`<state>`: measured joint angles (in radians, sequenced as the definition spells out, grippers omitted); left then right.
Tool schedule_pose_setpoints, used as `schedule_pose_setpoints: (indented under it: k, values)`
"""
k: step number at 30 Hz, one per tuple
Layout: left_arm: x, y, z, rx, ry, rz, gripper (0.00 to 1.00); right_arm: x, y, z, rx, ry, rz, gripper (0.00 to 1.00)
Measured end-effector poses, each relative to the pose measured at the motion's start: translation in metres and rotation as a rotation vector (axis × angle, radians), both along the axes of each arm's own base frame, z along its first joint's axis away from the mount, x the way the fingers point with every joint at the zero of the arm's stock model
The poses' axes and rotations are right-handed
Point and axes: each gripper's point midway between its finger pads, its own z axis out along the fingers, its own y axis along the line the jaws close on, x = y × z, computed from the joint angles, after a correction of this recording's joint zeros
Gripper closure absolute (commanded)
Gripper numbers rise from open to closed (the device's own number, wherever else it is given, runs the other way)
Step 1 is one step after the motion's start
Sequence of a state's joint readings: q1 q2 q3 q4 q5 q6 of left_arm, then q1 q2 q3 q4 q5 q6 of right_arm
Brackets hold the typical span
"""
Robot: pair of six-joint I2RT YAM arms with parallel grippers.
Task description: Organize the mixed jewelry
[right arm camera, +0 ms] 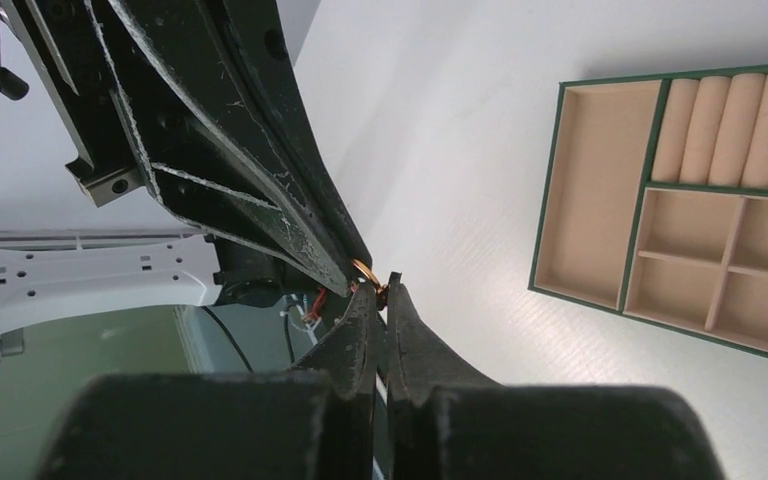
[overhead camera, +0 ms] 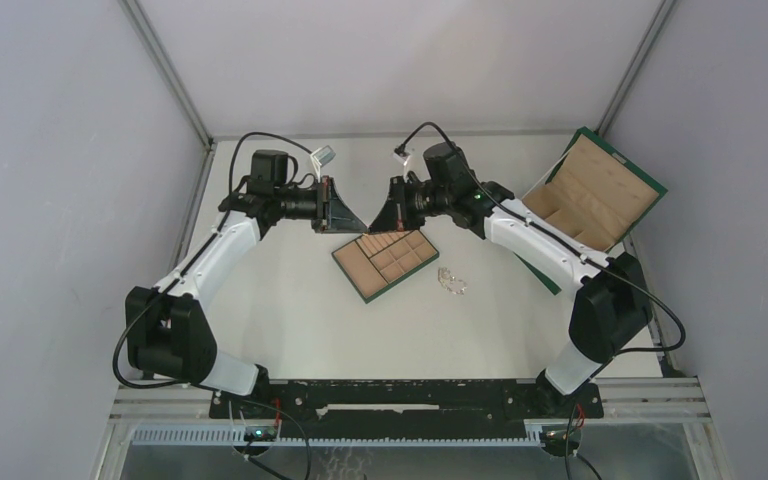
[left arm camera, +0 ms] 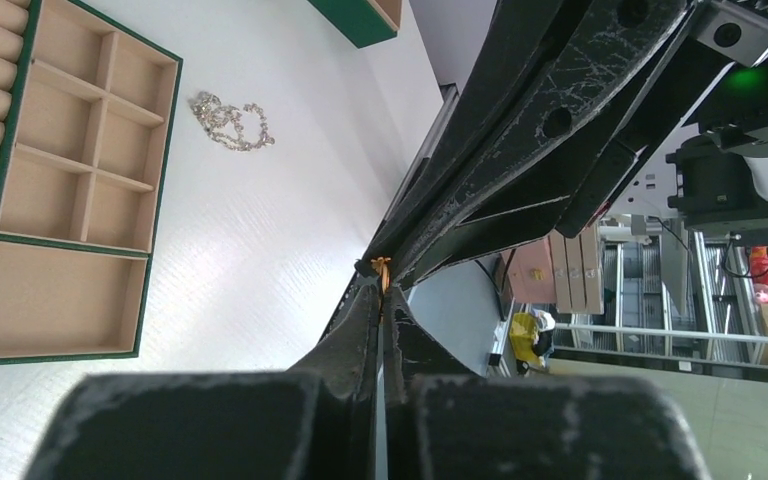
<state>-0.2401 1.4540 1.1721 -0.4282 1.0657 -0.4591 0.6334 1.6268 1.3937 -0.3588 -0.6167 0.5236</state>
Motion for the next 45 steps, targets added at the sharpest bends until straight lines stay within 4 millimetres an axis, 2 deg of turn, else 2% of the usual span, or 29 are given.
schedule_pose_setpoints:
  k: [2, 4, 9, 17, 24, 34, 37, 41, 45]
  values:
    - [0.000, 0.000, 0.000, -0.002, 0.000, -0.002, 1.00, 0.000, -0.001, 0.000, 0.005, 0.008, -0.002, 0.69]
    - [-0.001, 0.000, 0.000, -0.002, 0.002, -0.002, 1.00, 0.000, -0.002, 0.000, 0.018, 0.015, 0.000, 0.59]
    - [-0.003, -0.001, 0.003, -0.015, 0.004, -0.015, 1.00, -0.006, -0.018, 0.002, 0.072, 0.027, -0.003, 0.52]
    - [-0.014, -0.004, 0.011, -0.095, 0.027, -0.054, 1.00, -0.011, -0.033, 0.029, 0.313, 0.044, 0.046, 0.44]
    - [-0.019, -0.005, 0.029, -0.138, -0.017, -0.083, 1.00, -0.020, -0.026, 0.058, 0.457, 0.042, 0.159, 0.44]
    - [-0.020, -0.006, 0.032, -0.148, -0.028, -0.089, 1.00, -0.018, -0.011, 0.051, 0.507, 0.122, 0.209, 0.45]
    - [-0.019, -0.006, 0.033, -0.149, -0.032, -0.091, 1.00, -0.019, -0.009, 0.048, 0.510, 0.137, 0.219, 0.51]
    - [-0.020, -0.006, 0.033, -0.151, -0.030, -0.091, 1.00, -0.020, -0.008, 0.049, 0.522, 0.144, 0.233, 0.63]
    - [-0.021, -0.006, 0.035, -0.157, -0.029, -0.099, 1.00, -0.019, -0.006, 0.046, 0.527, 0.161, 0.237, 0.68]
